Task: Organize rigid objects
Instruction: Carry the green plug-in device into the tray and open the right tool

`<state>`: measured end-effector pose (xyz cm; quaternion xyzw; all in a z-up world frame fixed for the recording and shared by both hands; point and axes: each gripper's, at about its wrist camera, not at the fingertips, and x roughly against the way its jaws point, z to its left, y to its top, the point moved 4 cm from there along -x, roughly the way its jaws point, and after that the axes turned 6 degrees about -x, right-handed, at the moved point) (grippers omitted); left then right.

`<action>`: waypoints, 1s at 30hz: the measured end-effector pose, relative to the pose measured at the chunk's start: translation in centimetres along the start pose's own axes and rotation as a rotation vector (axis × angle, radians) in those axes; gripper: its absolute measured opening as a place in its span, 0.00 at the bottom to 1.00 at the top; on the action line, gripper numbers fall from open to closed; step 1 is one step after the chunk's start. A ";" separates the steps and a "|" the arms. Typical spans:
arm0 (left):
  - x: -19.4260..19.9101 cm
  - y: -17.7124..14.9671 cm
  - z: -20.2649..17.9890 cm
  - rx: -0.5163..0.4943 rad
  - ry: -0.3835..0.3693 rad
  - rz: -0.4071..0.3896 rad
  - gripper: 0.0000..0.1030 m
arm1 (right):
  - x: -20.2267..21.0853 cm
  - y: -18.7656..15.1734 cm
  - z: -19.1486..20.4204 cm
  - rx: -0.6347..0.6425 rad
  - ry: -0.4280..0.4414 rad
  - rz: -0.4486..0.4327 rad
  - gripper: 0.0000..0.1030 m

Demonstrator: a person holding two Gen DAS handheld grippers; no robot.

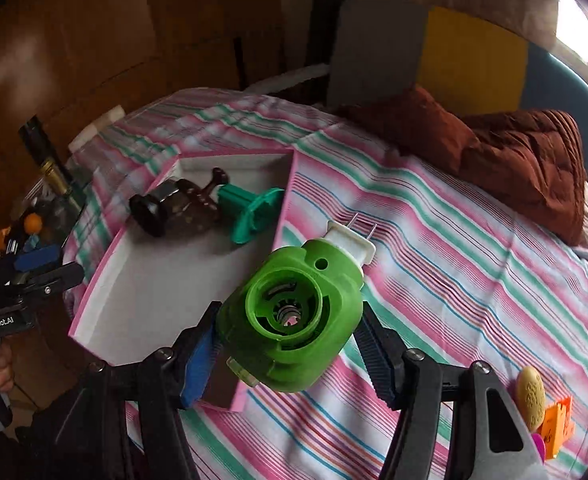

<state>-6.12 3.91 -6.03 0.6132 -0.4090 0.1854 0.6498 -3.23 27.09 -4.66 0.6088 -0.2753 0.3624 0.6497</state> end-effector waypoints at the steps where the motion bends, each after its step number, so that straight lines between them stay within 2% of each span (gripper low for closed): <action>1: 0.0 -0.1 0.2 0.004 0.001 0.001 0.80 | -0.5 0.2 0.9 0.032 0.007 0.011 0.63; 9: -0.3 -0.3 0.9 0.029 0.005 0.017 0.80 | -4.9 1.4 5.3 0.211 0.070 0.119 0.63; 11: -0.5 -0.4 0.8 0.028 0.005 0.020 0.80 | -6.5 1.4 5.7 0.235 0.099 0.194 0.64; 13: -0.6 -0.4 0.8 0.028 0.002 0.024 0.80 | -8.3 1.3 5.7 0.254 0.062 0.230 0.64; 20: -0.7 -0.6 0.7 0.022 -0.001 0.029 0.80 | -8.9 1.5 5.5 0.212 0.046 0.192 0.63; 25: -0.7 -0.6 0.6 0.022 -0.002 0.030 0.80 | -7.0 1.2 5.3 0.192 0.040 0.162 0.64; 30: -0.4 -0.6 0.1 0.008 -0.002 0.024 0.80 | -4.8 1.1 3.6 0.101 0.060 0.124 0.64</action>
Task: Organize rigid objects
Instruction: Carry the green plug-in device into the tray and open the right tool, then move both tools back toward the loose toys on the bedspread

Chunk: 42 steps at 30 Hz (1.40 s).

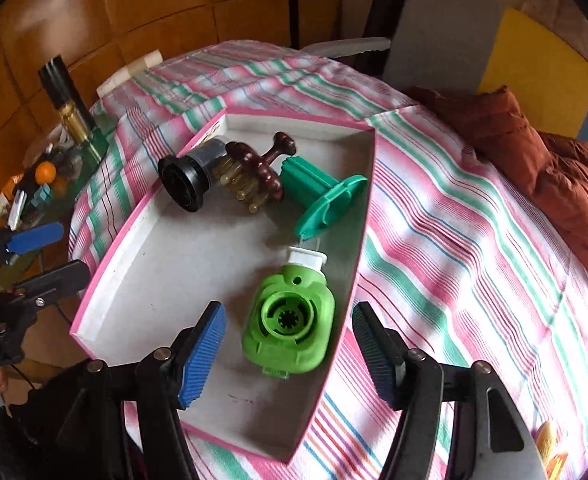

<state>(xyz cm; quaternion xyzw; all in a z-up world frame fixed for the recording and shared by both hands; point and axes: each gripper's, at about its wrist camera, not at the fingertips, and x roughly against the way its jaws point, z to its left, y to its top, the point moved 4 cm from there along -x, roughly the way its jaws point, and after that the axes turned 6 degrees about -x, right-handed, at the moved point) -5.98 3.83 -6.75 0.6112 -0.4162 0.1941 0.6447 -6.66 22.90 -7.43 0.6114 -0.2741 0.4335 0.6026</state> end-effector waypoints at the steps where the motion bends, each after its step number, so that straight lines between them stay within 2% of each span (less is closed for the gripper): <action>1: 0.1 0.0 -0.1 -0.005 0.001 -0.001 0.80 | 0.5 -0.2 -0.4 -0.016 -0.003 -0.014 0.64; 12: 0.6 -0.1 -1.1 -0.043 0.008 -0.011 0.80 | 4.3 -3.5 -6.3 -0.200 -0.107 -0.108 0.64; 25: 1.2 0.2 -3.5 -0.134 0.008 -0.031 0.80 | 9.9 -8.6 -17.0 -0.466 -0.288 -0.190 0.64; 28: 1.3 0.5 -4.3 -0.158 0.003 -0.039 0.80 | 11.7 -10.5 -20.4 -0.563 -0.347 -0.225 0.64; 30: 1.3 0.6 -4.9 -0.174 0.000 -0.040 0.80 | 12.9 -12.0 -22.8 -0.653 -0.432 -0.251 0.64; 32: 1.3 0.7 -5.7 -0.190 -0.012 -0.040 0.80 | 14.1 -13.9 -25.3 -0.765 -0.497 -0.290 0.64; 37: 1.2 1.0 -8.3 -0.245 -0.052 -0.043 0.80 | 17.0 -18.5 -29.9 -1.092 -0.588 -0.355 0.65; 42: 0.8 1.4 -11.8 -0.302 -0.116 -0.036 0.80 | 18.8 -21.2 -31.4 -1.254 -0.560 -0.425 0.65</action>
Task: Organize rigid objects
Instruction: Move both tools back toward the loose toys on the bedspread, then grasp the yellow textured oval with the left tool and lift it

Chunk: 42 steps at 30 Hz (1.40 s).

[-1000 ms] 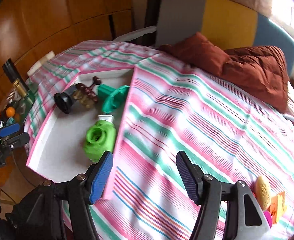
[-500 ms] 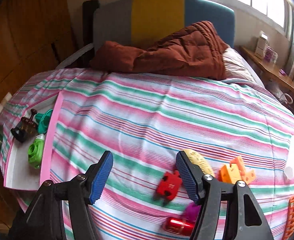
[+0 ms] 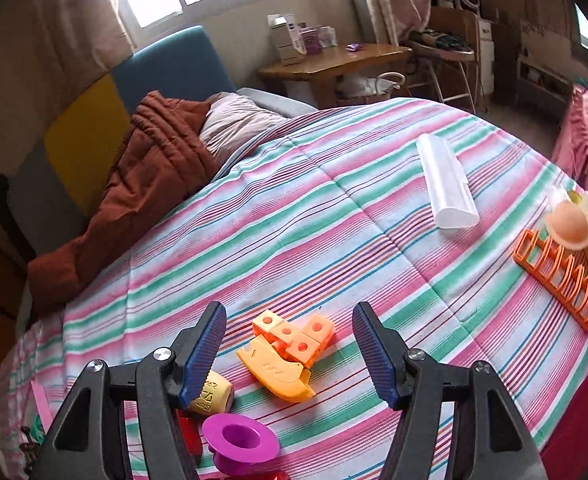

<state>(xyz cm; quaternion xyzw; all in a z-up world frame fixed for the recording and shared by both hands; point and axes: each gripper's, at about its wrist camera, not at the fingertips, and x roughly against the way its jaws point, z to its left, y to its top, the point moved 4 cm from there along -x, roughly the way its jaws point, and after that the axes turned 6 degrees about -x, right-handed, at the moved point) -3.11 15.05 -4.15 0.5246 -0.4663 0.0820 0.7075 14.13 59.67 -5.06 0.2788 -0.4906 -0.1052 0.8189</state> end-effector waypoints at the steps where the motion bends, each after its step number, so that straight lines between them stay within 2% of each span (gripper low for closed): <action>1: -0.2 0.3 -0.8 -0.015 -0.020 0.003 0.80 | 0.0 0.1 -0.5 -0.024 0.004 0.004 0.65; 7: -2.5 1.2 -6.2 -0.111 -0.113 0.050 0.76 | -0.9 0.2 -2.8 -0.141 0.002 0.066 0.65; 12: -4.6 1.2 -10.5 -0.175 -0.174 0.104 0.76 | -1.7 -0.2 -3.6 -0.206 0.032 0.122 0.65; 17: -6.1 1.8 -14.6 -0.253 -0.201 0.119 0.76 | -1.8 -0.2 -3.4 -0.211 0.047 0.133 0.65; 27: -10.1 4.7 -22.0 -0.335 -0.316 0.163 0.72 | -1.6 0.0 -2.8 -0.204 0.083 0.132 0.65; 30: -11.5 5.2 -23.5 -0.350 -0.314 0.181 0.71 | -1.6 0.0 -2.8 -0.208 0.095 0.134 0.65; 34: -12.2 7.0 -24.3 -0.344 -0.329 0.154 0.68 | -1.7 -0.1 -3.0 -0.229 0.108 0.148 0.65; 37: -13.1 7.9 -25.9 -0.413 -0.354 0.163 0.75 | -1.9 -0.2 -3.0 -0.234 0.120 0.159 0.65; 39: -13.6 8.3 -26.8 -0.457 -0.339 0.146 0.86 | -1.9 -0.2 -2.9 -0.234 0.128 0.162 0.65; 42: -14.3 9.1 -28.2 -0.504 -0.340 0.129 0.89 | -2.0 -0.3 -2.8 -0.238 0.134 0.168 0.65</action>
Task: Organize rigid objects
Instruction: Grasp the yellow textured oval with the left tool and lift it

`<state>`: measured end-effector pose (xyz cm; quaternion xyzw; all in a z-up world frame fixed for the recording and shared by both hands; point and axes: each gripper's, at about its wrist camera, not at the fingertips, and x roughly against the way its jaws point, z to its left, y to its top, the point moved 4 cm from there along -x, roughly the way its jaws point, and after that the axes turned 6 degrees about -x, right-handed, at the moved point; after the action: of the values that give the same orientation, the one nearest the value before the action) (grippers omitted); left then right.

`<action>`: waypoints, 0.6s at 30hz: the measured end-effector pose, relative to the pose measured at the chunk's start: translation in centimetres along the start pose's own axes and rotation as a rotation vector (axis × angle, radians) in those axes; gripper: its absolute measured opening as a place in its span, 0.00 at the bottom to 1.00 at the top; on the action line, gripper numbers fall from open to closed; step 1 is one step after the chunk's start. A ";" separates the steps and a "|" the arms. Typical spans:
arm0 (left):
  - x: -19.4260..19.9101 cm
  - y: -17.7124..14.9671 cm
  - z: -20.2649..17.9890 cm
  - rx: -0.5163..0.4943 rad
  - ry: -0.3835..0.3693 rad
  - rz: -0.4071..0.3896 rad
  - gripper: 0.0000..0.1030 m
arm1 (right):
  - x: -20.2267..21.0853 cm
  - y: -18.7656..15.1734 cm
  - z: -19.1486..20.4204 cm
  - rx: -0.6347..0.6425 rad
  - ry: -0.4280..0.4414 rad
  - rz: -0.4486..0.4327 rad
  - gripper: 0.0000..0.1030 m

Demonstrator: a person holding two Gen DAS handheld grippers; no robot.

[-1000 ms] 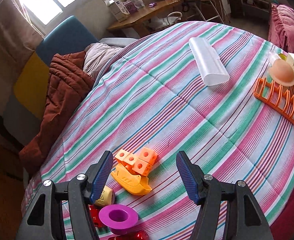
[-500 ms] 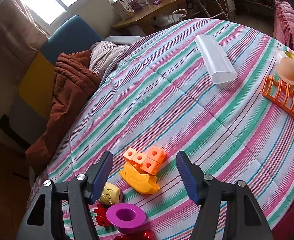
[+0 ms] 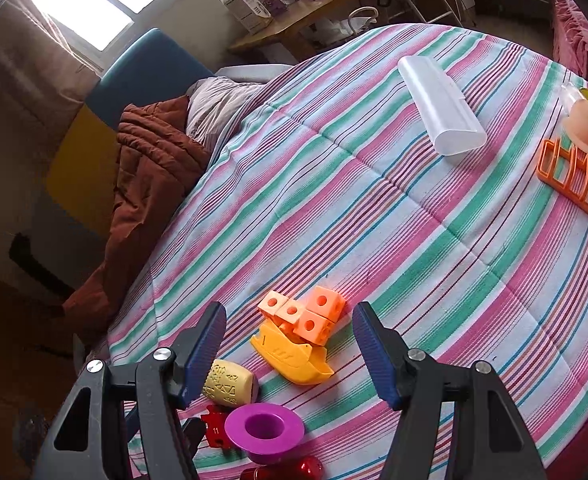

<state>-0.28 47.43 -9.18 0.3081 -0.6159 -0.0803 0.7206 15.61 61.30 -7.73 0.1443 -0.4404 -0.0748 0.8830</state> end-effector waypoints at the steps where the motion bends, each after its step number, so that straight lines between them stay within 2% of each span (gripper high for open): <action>1: -0.4 0.4 -0.3 -0.015 -0.016 0.004 0.89 | -0.1 0.0 0.0 -0.002 0.001 0.004 0.65; 8: -3.9 1.8 -2.3 -0.135 -0.049 0.069 0.91 | -0.4 -0.1 0.0 -0.009 0.005 0.024 0.65; 12: -5.4 2.3 -1.9 -0.085 -0.125 0.107 0.91 | -0.7 -0.2 0.0 -0.012 0.006 0.037 0.65; 13: -5.8 2.2 -1.7 -0.066 -0.137 0.118 0.88 | -0.7 -0.2 0.0 -0.013 0.008 0.039 0.65; 14: -6.3 1.9 -1.4 -0.049 -0.155 0.144 0.80 | -0.7 -0.1 -0.1 -0.014 0.004 0.037 0.65; 15: -6.3 1.7 -1.2 -0.043 -0.148 0.125 0.73 | -0.8 -0.1 -0.1 -0.015 -0.001 0.035 0.65; 18: -5.7 1.3 -0.9 -0.055 -0.126 0.094 0.73 | -0.9 -0.1 -0.3 -0.024 0.000 0.042 0.65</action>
<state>-1.04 51.61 -13.31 0.2531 -0.6715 -0.0826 0.6916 15.28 61.49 -8.60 0.1245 -0.4422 -0.0613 0.8861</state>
